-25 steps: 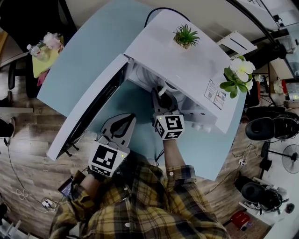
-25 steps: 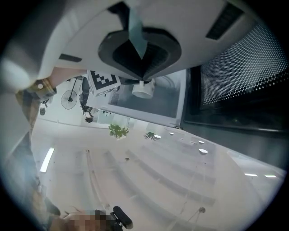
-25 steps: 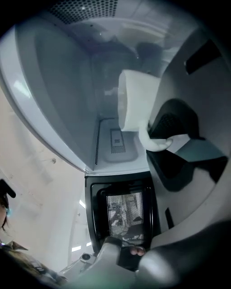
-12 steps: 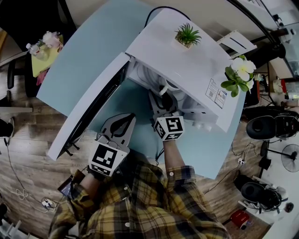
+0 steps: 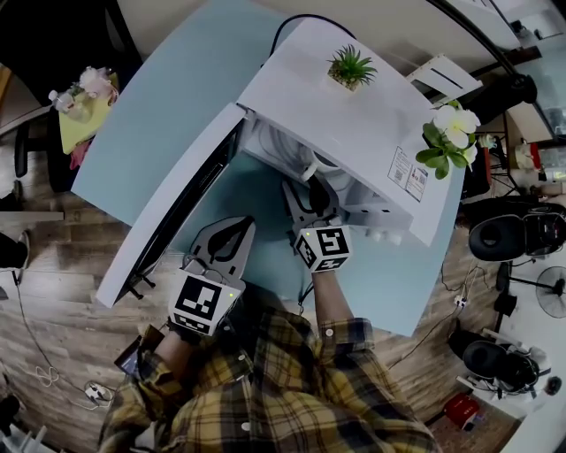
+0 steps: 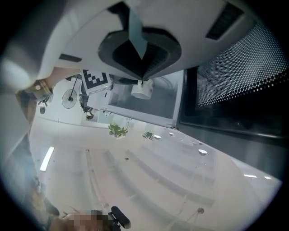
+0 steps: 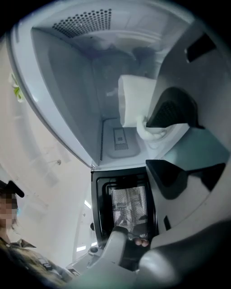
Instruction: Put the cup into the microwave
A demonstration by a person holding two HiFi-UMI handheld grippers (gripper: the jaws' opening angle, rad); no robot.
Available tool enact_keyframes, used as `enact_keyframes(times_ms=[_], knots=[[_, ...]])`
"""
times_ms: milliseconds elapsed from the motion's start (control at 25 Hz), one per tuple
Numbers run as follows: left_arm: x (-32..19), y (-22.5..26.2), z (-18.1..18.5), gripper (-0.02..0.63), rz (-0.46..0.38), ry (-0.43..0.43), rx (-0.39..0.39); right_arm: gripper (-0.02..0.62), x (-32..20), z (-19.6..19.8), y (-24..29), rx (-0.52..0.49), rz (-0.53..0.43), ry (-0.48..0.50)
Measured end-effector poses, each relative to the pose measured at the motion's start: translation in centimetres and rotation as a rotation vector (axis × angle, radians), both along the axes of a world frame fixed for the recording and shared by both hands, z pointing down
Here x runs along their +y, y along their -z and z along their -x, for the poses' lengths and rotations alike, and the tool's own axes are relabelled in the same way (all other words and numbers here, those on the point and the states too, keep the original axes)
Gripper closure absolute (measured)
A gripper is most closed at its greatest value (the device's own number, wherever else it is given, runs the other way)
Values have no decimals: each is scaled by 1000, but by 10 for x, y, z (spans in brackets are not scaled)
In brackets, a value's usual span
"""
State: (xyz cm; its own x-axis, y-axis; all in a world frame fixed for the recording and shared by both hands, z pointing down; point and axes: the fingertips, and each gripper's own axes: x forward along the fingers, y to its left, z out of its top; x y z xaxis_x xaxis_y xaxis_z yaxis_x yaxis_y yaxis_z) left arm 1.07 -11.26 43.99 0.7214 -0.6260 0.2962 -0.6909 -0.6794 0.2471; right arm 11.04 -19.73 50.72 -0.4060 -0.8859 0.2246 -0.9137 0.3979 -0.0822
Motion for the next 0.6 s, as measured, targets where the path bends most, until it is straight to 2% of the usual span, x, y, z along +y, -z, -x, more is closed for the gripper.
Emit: enact_keyframes(times_ms=[600], knots=[[1, 23, 7, 615, -75, 20, -13, 391, 40, -16, 34, -32, -29, -11]])
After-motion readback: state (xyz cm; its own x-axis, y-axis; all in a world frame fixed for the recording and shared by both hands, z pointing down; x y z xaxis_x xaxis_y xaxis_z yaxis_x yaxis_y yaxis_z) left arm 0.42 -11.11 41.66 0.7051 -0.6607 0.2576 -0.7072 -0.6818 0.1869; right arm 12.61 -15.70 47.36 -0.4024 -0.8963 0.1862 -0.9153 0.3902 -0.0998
